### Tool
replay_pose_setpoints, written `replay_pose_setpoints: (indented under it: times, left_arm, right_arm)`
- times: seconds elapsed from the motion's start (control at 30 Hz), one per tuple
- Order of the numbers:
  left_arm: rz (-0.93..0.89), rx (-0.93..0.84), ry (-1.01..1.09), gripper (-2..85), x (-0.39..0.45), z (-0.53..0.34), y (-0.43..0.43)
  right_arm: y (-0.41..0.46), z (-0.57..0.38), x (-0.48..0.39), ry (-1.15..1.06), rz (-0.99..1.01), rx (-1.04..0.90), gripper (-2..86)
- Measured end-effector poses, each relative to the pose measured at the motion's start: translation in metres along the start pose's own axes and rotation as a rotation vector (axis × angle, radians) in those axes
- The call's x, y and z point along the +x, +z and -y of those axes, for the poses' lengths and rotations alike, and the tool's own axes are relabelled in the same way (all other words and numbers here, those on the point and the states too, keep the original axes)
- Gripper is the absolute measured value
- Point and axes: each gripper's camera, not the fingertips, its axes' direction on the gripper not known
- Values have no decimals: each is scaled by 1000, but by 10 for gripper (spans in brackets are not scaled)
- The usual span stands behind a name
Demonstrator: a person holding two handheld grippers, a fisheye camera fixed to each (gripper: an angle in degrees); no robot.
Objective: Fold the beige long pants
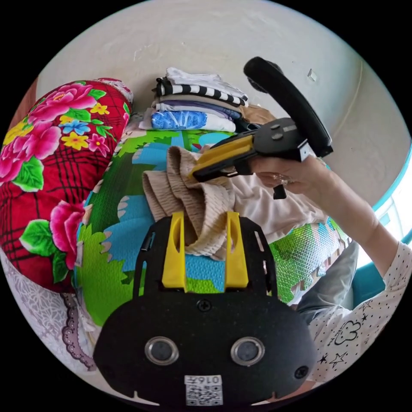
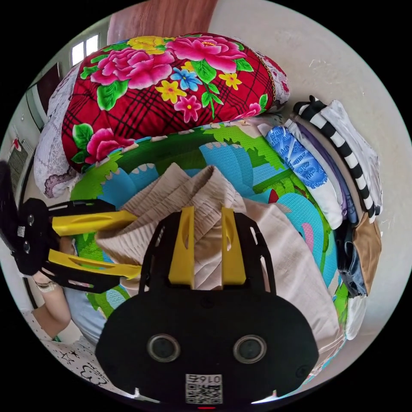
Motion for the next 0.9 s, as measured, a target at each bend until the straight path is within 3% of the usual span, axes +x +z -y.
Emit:
replay_pose_setpoints:
  times: [0.27, 0.53, 0.77, 0.9]
  left_arm:
    - [50, 54, 112, 121, 21, -6, -11]
    - [68, 118, 223, 111, 44, -5, -20]
    - [123, 118, 311, 110, 61, -2, -19]
    - [143, 110, 302, 96, 53, -1, -24]
  right_arm:
    - [-15, 18, 53, 153, 80, 65, 78]
    - [-30, 56, 84, 189, 351, -8, 112]
    - [-39, 96, 59, 93, 146, -144, 139]
    - [-40, 110, 32, -15, -91, -187, 85]
